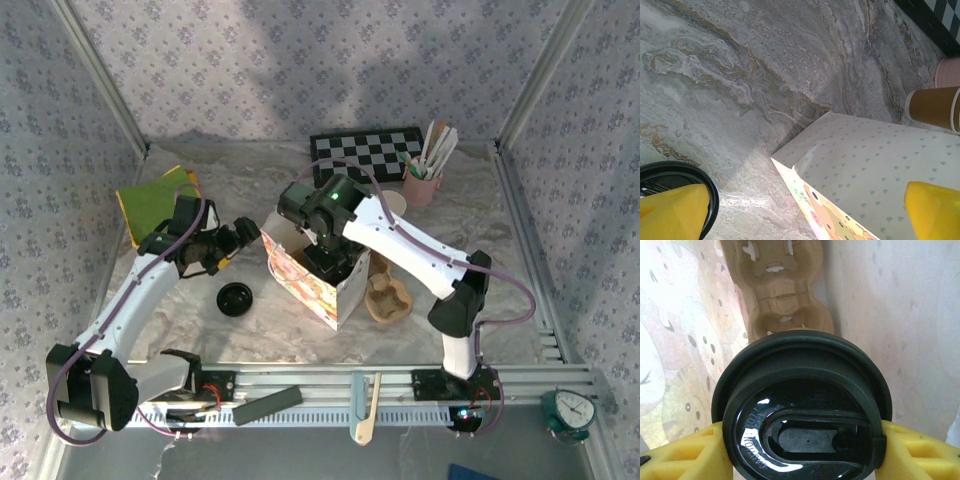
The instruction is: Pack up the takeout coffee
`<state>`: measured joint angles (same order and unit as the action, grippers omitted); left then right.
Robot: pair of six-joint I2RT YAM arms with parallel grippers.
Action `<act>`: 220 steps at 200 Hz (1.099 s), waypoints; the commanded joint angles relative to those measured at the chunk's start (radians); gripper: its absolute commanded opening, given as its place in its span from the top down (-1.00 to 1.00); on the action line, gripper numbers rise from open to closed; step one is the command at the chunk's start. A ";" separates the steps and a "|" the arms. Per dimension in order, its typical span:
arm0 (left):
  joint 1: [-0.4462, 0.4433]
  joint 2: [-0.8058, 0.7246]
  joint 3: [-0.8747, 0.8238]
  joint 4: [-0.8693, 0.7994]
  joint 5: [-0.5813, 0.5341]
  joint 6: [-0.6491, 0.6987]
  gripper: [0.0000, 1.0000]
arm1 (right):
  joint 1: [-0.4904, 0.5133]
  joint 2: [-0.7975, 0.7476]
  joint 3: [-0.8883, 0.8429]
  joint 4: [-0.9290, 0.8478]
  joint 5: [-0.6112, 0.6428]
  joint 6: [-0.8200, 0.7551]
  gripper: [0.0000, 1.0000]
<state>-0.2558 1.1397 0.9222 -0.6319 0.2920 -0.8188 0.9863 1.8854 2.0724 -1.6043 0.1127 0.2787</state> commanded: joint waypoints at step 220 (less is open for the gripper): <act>-0.005 -0.026 0.021 -0.011 0.016 0.006 -0.99 | 0.021 0.052 -0.029 -0.037 -0.022 -0.050 -0.19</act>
<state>-0.2558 1.1259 0.9222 -0.6323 0.2928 -0.8196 1.0023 1.9213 2.0399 -1.6043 0.1078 0.2451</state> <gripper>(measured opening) 0.997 0.610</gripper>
